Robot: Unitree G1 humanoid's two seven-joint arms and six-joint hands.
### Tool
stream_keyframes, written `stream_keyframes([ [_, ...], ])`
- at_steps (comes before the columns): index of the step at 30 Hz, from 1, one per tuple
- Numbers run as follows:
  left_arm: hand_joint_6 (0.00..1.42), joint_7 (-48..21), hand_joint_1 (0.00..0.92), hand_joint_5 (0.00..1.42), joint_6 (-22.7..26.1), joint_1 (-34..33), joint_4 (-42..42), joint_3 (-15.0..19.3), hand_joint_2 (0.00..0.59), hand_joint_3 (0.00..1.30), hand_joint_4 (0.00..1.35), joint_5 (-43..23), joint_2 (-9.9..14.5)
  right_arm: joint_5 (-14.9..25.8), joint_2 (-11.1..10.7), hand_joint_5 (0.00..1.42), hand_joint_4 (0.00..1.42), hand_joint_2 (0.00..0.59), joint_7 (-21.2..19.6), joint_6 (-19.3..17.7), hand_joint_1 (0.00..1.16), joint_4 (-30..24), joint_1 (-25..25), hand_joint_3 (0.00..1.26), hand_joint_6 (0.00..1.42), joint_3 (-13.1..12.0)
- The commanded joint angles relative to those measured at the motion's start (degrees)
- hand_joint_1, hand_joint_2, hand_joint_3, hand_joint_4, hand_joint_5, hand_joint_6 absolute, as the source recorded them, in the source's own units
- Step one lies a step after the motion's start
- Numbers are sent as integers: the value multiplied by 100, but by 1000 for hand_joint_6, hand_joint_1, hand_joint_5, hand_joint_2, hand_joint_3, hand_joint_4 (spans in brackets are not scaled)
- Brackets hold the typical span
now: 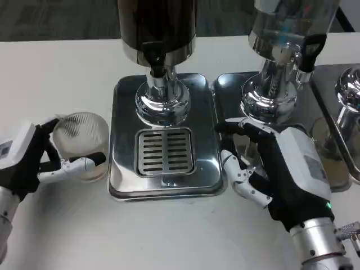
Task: Grasp the cup under the faucet to collect the drink, then remove the cup.
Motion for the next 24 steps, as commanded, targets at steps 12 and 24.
stream_keyframes([
  [12,1368,520,286,983,-425,127,-93,314,167,502,602,-224,86,95,-18,314,361,460,-28,-76,310,-25,-2,419,293,-31],
  [24,1375,326,286,994,-805,115,-299,569,167,510,618,-378,88,137,28,314,361,460,-95,-147,307,80,-59,419,287,-4],
])
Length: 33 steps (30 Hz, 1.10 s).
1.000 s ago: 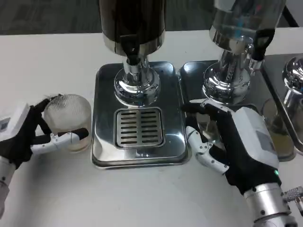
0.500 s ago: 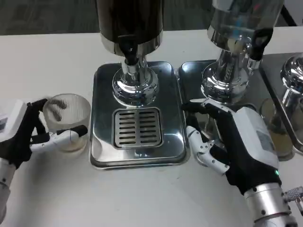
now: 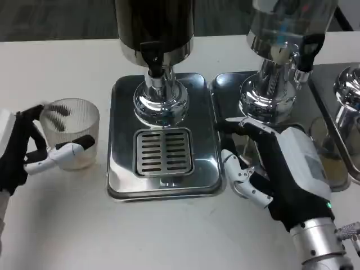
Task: Grasp the cup under the faucet to collect the drink, then remove the cup.
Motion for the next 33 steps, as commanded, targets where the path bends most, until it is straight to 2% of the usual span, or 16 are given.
stream_keyframes([
  [1,1375,-46,286,994,-206,-41,-146,91,167,510,619,-155,40,48,40,314,361,460,-100,-124,307,82,-62,419,287,-7],
  [16,1376,-509,280,995,41,-309,-71,-214,164,522,620,18,-431,3,142,314,369,468,-220,-105,312,-91,88,419,287,-23],
  [33,1359,-844,279,995,166,-530,-15,-400,164,532,623,37,-772,-64,251,314,374,469,-240,-42,314,-327,290,419,282,-40],
])
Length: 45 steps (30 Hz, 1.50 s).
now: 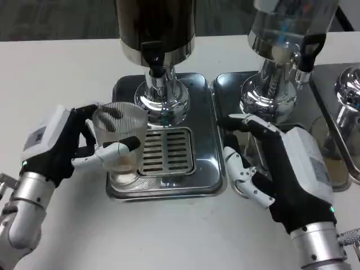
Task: Grasp the cup under the faucet to collect the drink, then remove the cup.
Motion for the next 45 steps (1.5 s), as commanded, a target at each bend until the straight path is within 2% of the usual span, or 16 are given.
stream_keyframes([
  [1,1359,-122,279,995,49,-137,29,-122,164,531,622,46,-104,-11,46,314,374,469,-82,20,314,-106,80,419,282,-35],
  [11,1325,-86,262,969,192,-248,-5,-377,163,508,602,196,-128,13,125,317,375,469,-96,26,315,-148,155,419,281,-30],
  [22,1223,-189,239,894,369,-339,46,-571,162,456,536,258,-172,99,182,326,376,469,-52,45,315,-113,164,419,281,-77],
  [39,1205,-529,208,855,225,-397,44,-590,158,432,503,236,-205,79,216,330,376,463,-34,34,324,-120,184,419,284,-88],
  [45,1141,-638,200,809,253,-419,49,-616,153,401,471,232,-207,86,218,330,376,462,-19,38,330,-126,183,424,286,-86],
])
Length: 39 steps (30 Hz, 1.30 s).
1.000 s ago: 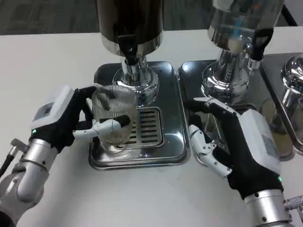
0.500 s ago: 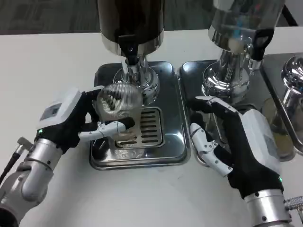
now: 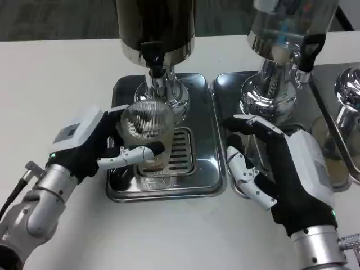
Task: Grasp the cup under the faucet to collect the drink, then remove the cup.
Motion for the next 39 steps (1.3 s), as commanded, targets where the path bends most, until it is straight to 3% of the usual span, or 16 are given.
stream_keyframes([
  [1,1136,-229,199,804,23,-78,55,-81,153,393,456,20,-38,37,11,330,376,461,-10,33,330,-83,44,425,286,-15],
  [11,1096,-417,159,702,116,-99,45,-91,142,326,375,11,-26,61,1,330,376,461,37,50,336,-94,57,427,287,-18],
  [21,681,-376,56,391,6,-27,-107,5,92,131,92,-69,73,79,-1,330,376,461,49,52,337,-68,57,427,287,-2],
  [26,475,-243,32,279,-32,6,-246,1,74,115,25,-18,157,91,3,335,384,461,56,45,339,-47,42,430,300,16],
  [34,374,-64,26,178,-128,165,-591,79,57,102,0,-20,291,125,-20,340,385,461,82,29,341,-34,10,433,319,24],
  [39,349,-126,9,140,-331,414,-870,320,45,93,0,-207,464,174,-34,340,385,461,101,7,341,-44,1,433,323,13],
])
